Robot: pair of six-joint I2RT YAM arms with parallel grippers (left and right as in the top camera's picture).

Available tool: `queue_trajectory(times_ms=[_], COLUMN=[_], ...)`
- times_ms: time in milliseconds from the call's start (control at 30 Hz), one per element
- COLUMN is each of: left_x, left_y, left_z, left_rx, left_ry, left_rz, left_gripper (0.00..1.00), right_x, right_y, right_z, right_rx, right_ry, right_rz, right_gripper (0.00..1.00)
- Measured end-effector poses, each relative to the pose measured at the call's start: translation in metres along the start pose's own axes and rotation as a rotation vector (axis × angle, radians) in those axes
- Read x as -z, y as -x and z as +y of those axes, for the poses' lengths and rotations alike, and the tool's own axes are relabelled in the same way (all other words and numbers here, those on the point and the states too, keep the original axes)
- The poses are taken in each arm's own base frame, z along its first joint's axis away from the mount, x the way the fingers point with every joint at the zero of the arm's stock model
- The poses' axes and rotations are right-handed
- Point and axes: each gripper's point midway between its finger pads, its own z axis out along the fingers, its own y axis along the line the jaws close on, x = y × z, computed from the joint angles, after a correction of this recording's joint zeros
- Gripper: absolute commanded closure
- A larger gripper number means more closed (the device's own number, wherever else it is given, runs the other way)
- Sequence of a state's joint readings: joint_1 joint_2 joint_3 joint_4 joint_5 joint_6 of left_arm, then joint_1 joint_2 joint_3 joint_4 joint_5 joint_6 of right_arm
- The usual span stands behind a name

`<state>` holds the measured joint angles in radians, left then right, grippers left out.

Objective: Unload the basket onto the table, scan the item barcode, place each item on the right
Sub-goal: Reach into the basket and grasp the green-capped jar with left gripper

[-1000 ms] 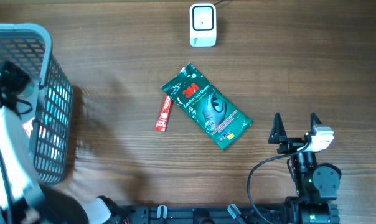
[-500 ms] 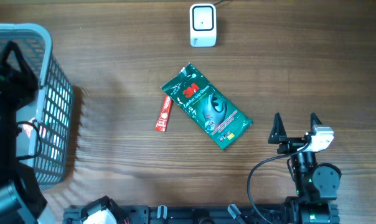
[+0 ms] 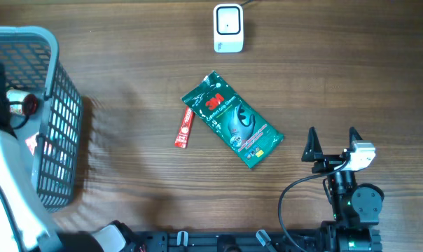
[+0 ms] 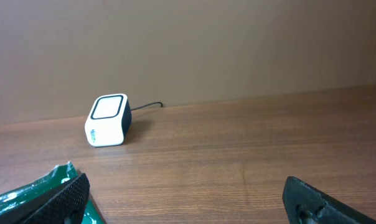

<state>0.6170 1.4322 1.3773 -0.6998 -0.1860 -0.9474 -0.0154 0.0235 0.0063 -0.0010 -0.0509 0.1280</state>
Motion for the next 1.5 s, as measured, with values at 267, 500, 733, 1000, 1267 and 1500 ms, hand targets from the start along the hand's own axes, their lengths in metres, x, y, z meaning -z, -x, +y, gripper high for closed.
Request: queue_trajectory(times_ms=[267, 500, 733, 1000, 1267, 1500], left_x=[-0.091, -0.164, -0.189, -0.194, -0.213, -0.210], left_y=[0.004, -0.031, -0.039, -0.048, -0.070, -0.078], left_z=[0.032, 0.065, 0.056, 0.054, 0.062, 0.069], left_rx=[-0.024, -0.135, -0.262, -0.297, -0.358, -0.442], left_ry=[0.120, 0.216, 0.160, 0.133, 0.119, 0.129], left_rz=[0.022, 0.110, 0.111, 0.148, 0.219, 0.276], left_gripper=[0.00, 0.00, 0.00, 0.00, 0.37, 0.43], right_x=[0.000, 0.000, 0.000, 0.000, 0.000, 0.000], right_y=[0.000, 0.000, 0.000, 0.000, 0.000, 0.000], right_z=[0.000, 0.000, 0.000, 0.000, 0.000, 0.000], right_rx=[0.000, 0.000, 0.000, 0.000, 0.000, 0.000], right_ry=[0.000, 0.000, 0.000, 0.000, 0.000, 0.000], right_rz=[0.000, 0.000, 0.000, 0.000, 0.000, 0.000], right_gripper=[0.00, 0.00, 0.00, 0.00, 0.00, 0.00])
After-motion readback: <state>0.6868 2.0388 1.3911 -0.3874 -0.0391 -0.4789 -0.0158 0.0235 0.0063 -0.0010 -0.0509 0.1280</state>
